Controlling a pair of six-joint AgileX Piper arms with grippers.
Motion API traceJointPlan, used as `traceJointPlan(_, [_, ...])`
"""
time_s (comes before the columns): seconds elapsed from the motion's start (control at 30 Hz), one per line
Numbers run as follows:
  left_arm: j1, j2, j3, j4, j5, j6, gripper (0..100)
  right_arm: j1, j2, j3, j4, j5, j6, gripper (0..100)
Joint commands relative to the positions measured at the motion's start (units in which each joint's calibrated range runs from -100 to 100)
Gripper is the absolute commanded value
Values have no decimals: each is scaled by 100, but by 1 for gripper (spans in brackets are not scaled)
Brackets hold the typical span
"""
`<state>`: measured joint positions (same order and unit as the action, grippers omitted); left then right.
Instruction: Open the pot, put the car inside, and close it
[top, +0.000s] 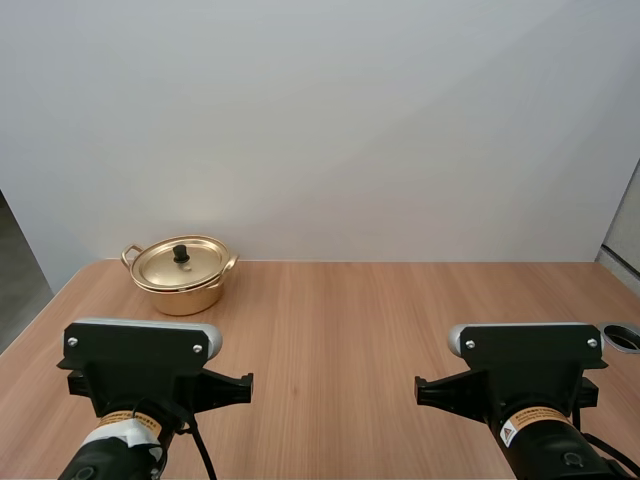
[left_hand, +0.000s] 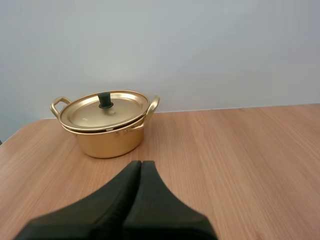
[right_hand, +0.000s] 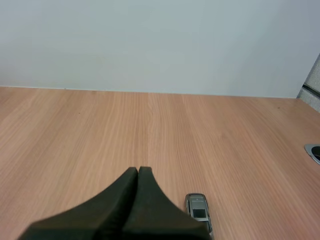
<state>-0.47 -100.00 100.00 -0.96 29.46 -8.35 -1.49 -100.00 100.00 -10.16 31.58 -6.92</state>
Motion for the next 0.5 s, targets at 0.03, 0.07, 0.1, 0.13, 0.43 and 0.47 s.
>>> traceJointPlan(0.03, [-4, 0, 0, -3, -3, -5, 0, 1, 0, 0, -7, 12, 9, 0])
traceJointPlan(0.07, [-4, 0, 0, -3, -3, -5, 0, 1, 0, 0, -7, 12, 9, 0])
traceJointPlan(0.1, [-4, 0, 0, -3, -3, -5, 0, 1, 0, 0, -7, 12, 9, 0])
traceJointPlan(0.13, [-4, 0, 0, -3, -3, -5, 0, 1, 0, 0, -7, 12, 9, 0])
traceJointPlan(0.43, [-4, 0, 0, -3, -3, -5, 0, 1, 0, 0, -160, -1, 15, 0])
traceJointPlan(0.47, [-4, 0, 0, -3, -3, -5, 0, 1, 0, 0, -170, 18, 15, 0])
